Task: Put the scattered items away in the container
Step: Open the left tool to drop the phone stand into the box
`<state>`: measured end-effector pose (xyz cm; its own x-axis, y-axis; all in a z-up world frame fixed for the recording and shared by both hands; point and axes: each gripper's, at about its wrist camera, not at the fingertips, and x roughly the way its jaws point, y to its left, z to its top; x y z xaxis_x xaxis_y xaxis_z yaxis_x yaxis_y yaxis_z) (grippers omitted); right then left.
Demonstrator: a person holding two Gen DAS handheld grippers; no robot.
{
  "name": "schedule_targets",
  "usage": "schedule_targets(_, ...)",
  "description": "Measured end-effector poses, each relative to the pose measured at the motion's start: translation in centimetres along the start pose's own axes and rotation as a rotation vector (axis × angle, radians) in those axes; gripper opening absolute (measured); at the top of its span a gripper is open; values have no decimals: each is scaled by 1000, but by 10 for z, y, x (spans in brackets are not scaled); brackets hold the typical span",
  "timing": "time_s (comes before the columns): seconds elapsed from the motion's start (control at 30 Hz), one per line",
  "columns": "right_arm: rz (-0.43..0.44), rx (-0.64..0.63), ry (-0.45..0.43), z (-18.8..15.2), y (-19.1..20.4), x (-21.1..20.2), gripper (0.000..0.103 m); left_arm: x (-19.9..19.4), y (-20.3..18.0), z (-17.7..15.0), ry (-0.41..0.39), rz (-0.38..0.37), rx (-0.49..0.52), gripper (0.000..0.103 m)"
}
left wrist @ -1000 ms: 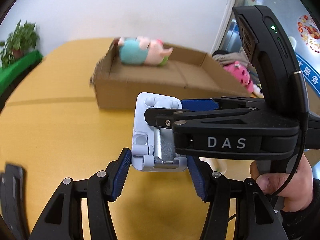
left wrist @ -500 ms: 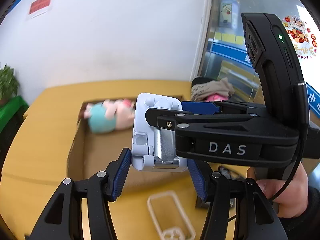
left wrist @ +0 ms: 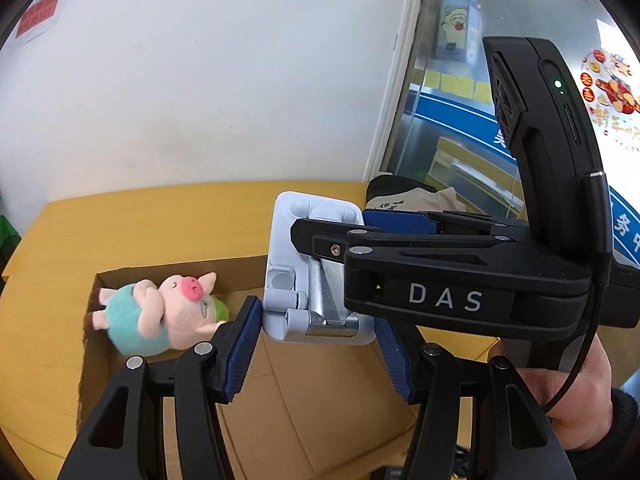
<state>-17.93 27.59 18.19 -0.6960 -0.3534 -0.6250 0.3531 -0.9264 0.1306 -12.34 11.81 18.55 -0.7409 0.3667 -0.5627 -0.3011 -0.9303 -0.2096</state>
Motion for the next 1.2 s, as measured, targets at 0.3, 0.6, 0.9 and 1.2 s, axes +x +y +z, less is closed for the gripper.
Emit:
schedule_targets(0.3, 40, 72, 149, -1, -60, 100, 65, 99, 27, 9, 131, 5, -106, 60)
schedule_targets(0.6, 50, 121, 304, -40, -84, 180, 64, 174, 43, -15, 289, 42, -184, 60)
schedule_targets(0.9, 42, 137, 365, -56, -89, 216, 63, 207, 41, -25, 372, 69, -189, 61)
schedule_targets(1.2, 49, 236, 224, -47, -115, 131, 80, 145, 37, -21, 274, 68, -168, 64)
